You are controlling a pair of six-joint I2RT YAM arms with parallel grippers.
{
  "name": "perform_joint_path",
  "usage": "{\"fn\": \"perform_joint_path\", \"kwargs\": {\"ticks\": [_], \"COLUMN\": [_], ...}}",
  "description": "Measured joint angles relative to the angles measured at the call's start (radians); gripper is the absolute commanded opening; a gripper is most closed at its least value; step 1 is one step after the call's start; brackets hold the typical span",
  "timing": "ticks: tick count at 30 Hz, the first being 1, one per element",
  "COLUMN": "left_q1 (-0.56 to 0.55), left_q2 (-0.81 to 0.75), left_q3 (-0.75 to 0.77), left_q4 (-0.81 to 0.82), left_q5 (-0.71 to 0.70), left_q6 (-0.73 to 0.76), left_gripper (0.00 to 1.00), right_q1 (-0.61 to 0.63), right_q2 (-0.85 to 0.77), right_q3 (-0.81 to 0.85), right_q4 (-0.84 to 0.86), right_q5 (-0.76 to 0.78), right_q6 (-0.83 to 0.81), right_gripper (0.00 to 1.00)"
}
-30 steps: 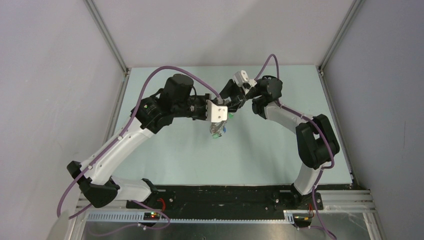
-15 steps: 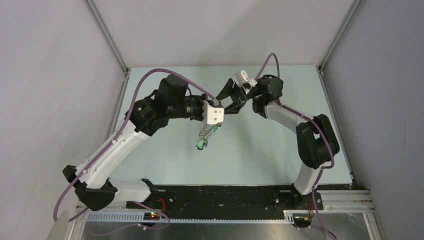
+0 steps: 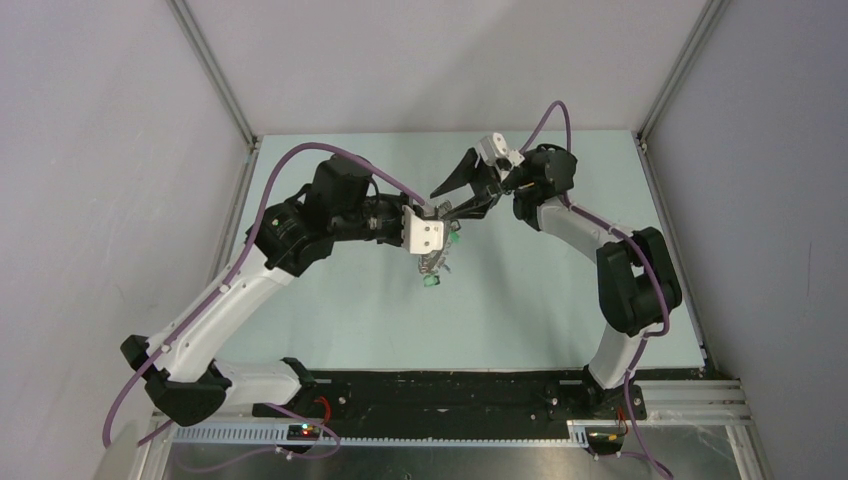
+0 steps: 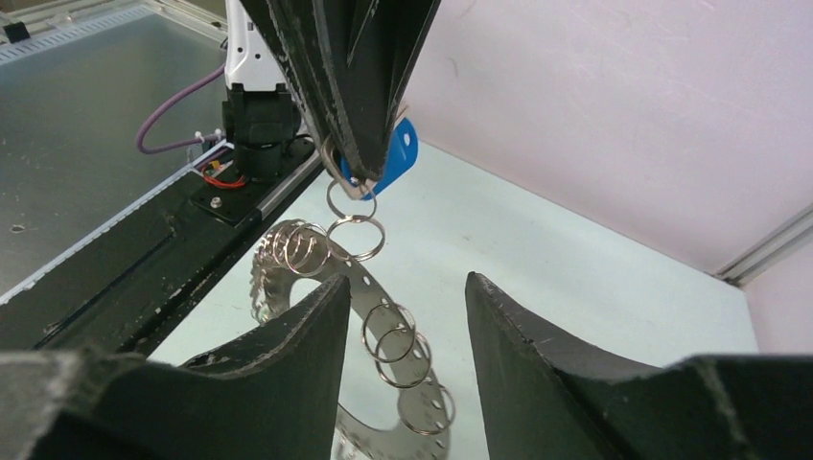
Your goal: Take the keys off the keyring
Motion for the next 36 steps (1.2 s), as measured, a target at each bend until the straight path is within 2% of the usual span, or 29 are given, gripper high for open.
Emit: {"fn": "perform_joint_path", "kwargs": {"ticks": [10, 20, 28, 33, 36], "left_q1": [0.0, 0.0, 0.0, 0.0, 0.0], "left_q2": [0.0, 0.0, 0.0, 0.0, 0.0], "left_q3": [-0.006, -0.006, -0.006, -0.006, -0.006], "left_q4": [-0.001, -0.005, -0.004, -0.005, -0.003], "left_q5": [0.003, 0.027, 0.028, 0.022, 0.016], "left_q6": [0.002, 0.009, 0.018, 0.022, 0.027], "left_gripper": [0.0, 0.0, 0.0, 0.0, 0.0], "right_q1": [0.014, 0.063, 0.078, 0.092, 0.092], "right_q2": [0.018, 0.059, 0.059, 0.059, 0.059], "right_q3": [0.078, 0.088, 0.091, 0.091, 0.091], "right_q4": [-0.004, -0.02, -0.024, -0.032, -0.035], "right_q5": [0.0, -0.016, -0.026, -0.027, -0.029], "right_q6": [-0.001, -0.001, -0.001, 0.002, 0.012], "right_gripper": [0.5, 0.48, 0.4, 0.29, 0.27]}}
